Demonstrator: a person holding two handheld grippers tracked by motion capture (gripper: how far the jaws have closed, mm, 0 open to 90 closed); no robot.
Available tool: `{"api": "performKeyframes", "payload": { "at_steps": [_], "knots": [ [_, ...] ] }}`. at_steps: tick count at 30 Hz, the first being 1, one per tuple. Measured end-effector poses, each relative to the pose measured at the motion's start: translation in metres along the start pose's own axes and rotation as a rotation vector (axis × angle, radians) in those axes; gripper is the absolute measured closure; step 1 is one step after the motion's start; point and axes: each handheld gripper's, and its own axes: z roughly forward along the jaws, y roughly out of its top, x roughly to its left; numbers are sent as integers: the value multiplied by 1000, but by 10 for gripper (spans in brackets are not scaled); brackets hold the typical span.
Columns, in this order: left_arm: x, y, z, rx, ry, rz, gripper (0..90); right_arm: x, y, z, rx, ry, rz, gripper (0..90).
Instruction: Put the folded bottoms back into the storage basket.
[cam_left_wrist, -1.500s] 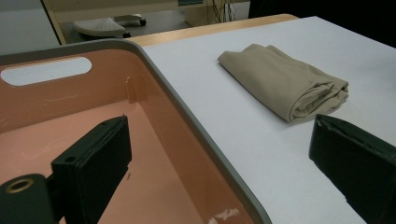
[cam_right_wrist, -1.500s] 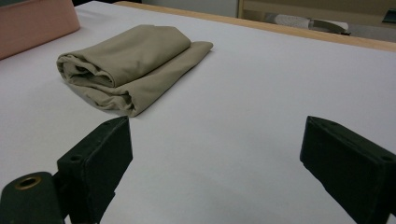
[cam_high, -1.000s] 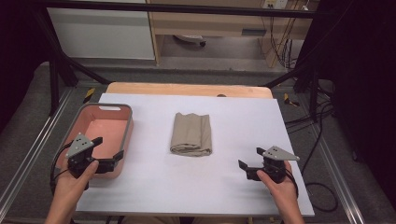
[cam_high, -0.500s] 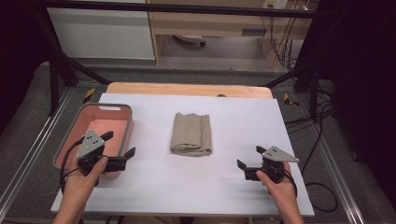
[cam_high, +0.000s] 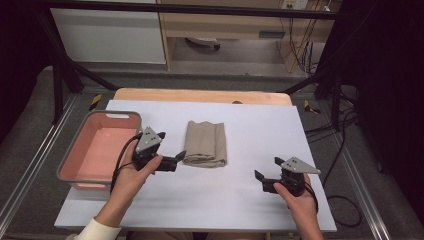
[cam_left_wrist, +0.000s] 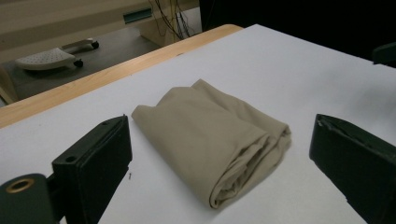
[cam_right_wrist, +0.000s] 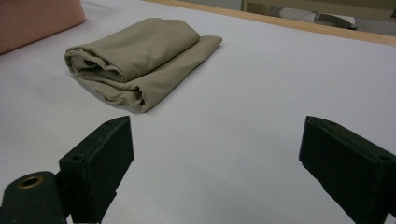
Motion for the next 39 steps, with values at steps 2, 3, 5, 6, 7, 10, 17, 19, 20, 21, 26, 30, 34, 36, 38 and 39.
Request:
{"api": "performKeyframes", "payload": {
  "at_steps": [2, 3, 5, 6, 7, 10, 17, 19, 20, 21, 26, 30, 34, 36, 38, 39],
  "knots": [
    [0, -2, 10, 10, -11, -5, 67, 1, 0, 0, -1, 0, -2, 103],
    [-1, -3, 14, 14, -14, -6, 68, 1, 0, 0, 0, 1, -2, 102],
    [-1, -4, 21, 22, -17, -7, 69, 1, -1, 1, 2, -1, -4, 100],
    [-2, -5, 24, 26, -21, -10, 69, 2, -1, 1, 2, -3, -5, 100],
    [-2, -6, 27, 32, -32, -21, 73, 2, -1, 1, 1, -1, -2, 100],
    [-3, -8, 36, 59, -51, -26, 76, 3, -1, 2, 3, -1, 1, 99],
    [-5, -24, 53, 138, -48, 6, 114, 4, -1, 3, 11, 0, -2, 99],
    [-6, -29, 56, 156, -38, -2, 120, 4, -1, 3, 15, 1, -4, 99],
    [-5, -31, 56, 160, -47, -18, 120, 4, -1, 3, 16, 2, -5, 99],
    [-5, -33, 56, 160, -60, -34, 120, 4, -1, 4, 16, 1, -6, 99],
    [-4, -35, 57, 187, -34, -17, 156, 4, -1, 4, 18, 2, -8, 99],
    [-3, -39, 58, 192, -17, -25, 234, 6, -1, 4, 21, 3, -10, 99],
    [0, -46, 59, 212, 9, -7, 322, 7, -1, 5, 24, 4, -3, 101],
    [1, -50, 60, 224, 9, -10, 387, 7, -1, 4, 25, 4, -4, 101],
    [1, -53, 61, 242, 10, -6, 424, 7, -1, 4, 23, 4, -5, 102],
    [1, -54, 62, 249, 6, -7, 444, 7, -1, 4, 22, 4, -3, 102]
  ]
}}
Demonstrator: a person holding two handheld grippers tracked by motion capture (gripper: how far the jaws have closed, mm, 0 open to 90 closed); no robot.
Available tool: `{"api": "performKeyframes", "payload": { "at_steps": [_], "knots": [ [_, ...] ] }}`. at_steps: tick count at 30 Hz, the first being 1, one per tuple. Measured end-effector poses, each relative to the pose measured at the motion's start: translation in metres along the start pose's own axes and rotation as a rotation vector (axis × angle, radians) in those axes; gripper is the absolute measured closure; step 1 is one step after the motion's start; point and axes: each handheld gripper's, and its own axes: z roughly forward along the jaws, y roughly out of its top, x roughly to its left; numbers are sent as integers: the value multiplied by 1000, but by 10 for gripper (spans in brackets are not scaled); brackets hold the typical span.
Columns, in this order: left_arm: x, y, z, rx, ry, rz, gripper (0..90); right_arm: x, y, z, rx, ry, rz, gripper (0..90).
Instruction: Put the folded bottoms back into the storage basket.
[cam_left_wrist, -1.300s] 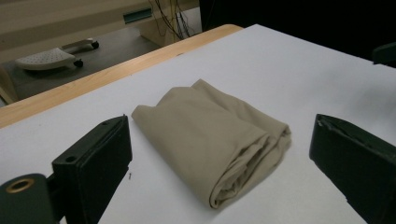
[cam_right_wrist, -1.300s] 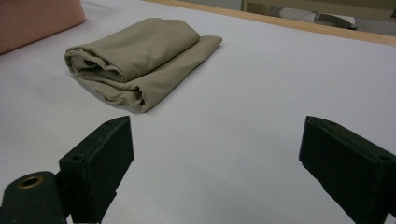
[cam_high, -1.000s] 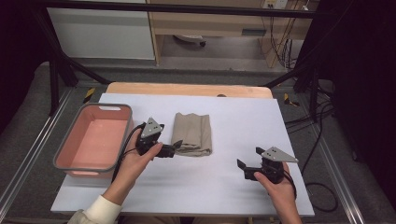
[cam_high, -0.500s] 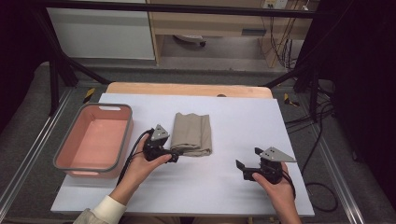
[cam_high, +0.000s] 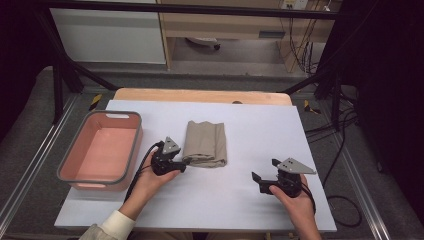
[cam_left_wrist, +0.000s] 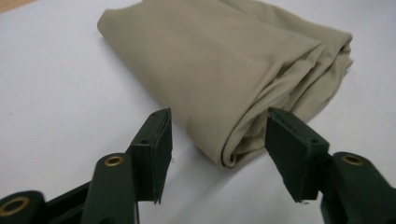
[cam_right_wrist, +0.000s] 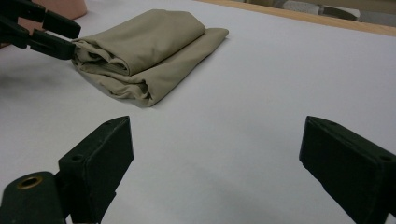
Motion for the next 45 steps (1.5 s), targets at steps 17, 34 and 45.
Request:
{"api": "performKeyframes", "payload": {
  "at_steps": [17, 34, 45],
  "knots": [
    [-1, -6, 11, 32, -40, -20, 670, 1, 0, 1, 12, 17, -1, 106],
    [-3, -8, 2, 26, -56, -18, 841, 7, 1, 1, 16, 34, -6, 106],
    [-12, -16, -18, 58, -101, 4, 841, 26, 4, 3, 23, 83, -30, 105]
  ]
}}
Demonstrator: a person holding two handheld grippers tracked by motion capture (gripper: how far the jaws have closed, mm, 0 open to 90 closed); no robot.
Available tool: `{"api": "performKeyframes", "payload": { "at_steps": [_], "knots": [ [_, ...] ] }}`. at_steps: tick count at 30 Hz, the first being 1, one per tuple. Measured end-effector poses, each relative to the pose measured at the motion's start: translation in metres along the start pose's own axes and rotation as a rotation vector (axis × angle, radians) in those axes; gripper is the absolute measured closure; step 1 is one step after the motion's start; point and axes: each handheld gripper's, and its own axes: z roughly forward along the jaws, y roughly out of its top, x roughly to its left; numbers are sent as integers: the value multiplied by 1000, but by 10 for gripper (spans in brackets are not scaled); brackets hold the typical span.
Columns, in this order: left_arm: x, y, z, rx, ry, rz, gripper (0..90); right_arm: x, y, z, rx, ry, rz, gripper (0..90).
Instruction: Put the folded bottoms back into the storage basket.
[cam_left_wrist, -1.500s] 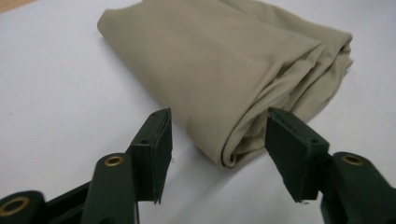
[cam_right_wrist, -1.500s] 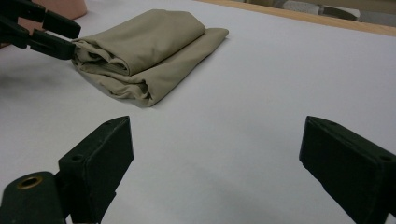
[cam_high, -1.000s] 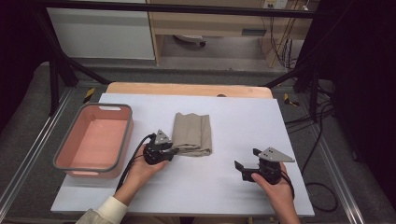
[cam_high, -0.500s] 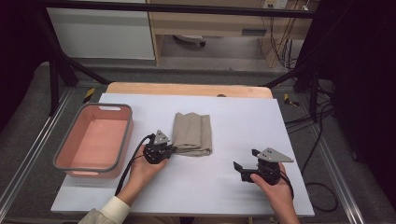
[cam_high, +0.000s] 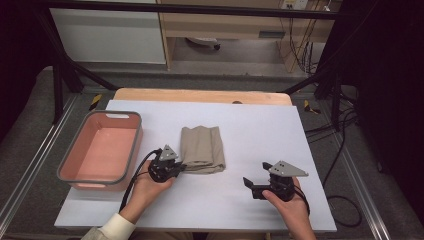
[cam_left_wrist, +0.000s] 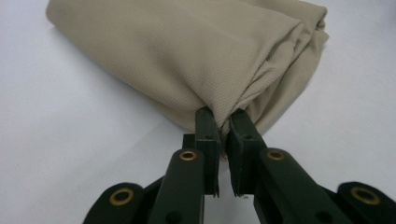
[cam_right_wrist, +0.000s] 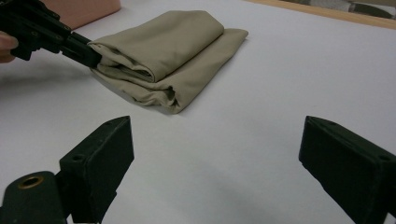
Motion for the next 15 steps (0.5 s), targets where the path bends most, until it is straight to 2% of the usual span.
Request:
{"api": "performKeyframes", "payload": {
  "at_steps": [6, 11, 15],
  "knots": [
    [-10, -9, -11, 6, -32, 2, 842, 7, 0, 4, 26, 24, -11, 99],
    [-18, -15, -21, 15, -52, 29, 841, 12, 0, 7, 40, 44, -15, 94],
    [-22, -22, -25, 19, -67, 21, 841, 17, 0, 10, 42, 48, -25, 94]
  ]
}}
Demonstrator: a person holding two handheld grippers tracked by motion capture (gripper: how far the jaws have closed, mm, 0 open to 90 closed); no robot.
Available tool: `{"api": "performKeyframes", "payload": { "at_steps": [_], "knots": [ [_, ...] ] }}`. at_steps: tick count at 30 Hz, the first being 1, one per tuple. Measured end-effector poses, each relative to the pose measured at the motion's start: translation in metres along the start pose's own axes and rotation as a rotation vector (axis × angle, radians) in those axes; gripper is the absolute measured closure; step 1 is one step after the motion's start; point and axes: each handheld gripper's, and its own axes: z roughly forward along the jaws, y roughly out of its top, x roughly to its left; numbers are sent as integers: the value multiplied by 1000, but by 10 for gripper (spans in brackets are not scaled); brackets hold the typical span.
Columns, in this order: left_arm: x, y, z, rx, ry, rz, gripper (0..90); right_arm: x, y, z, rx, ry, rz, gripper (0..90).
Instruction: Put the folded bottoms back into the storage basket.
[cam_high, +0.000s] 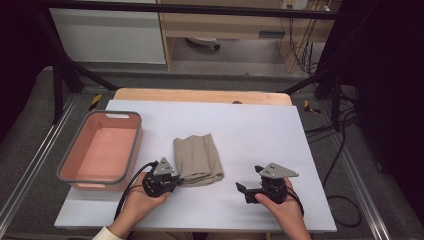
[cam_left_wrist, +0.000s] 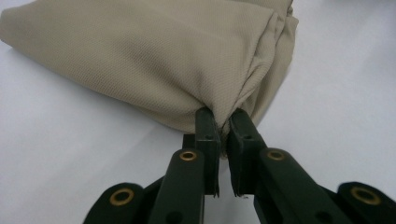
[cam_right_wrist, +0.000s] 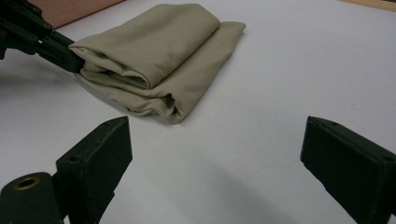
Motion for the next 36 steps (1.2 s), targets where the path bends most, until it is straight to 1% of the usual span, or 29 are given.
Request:
{"api": "performKeyframes", "payload": {
  "at_steps": [2, 5, 7, 9, 10, 16, 21, 26, 28, 36],
  "knots": [
    [-1, -3, -3, -3, -9, -8, 841, 3, 1, 2, -6, -11, 10, 105],
    [-5, -9, -7, -1, -12, -4, 841, 8, 2, 4, -5, -11, 5, 118],
    [-7, -10, -10, 1, -16, -1, 841, 11, 3, 6, -1, 3, -3, 123],
    [-8, -13, -12, 0, -19, -3, 841, 14, 4, 7, 13, 6, -10, 130],
    [-8, -14, -13, 2, -20, -1, 841, 15, 5, 8, 18, 11, -21, 130],
    [-12, -21, -20, 1, -31, 0, 841, 24, 5, 14, 65, 34, -31, 134],
    [-14, -25, -24, 3, -37, 1, 841, 32, 7, 20, 84, 61, -43, 139],
    [-17, -28, -28, 8, -46, 9, 841, 38, 6, 24, 100, 77, -62, 139],
    [-17, -30, -28, 8, -50, 6, 841, 40, 5, 25, 107, 83, -66, 139],
    [-20, -34, -32, -1, -37, 3, 831, 47, 6, 31, 121, 108, -82, 141]
  ]
}}
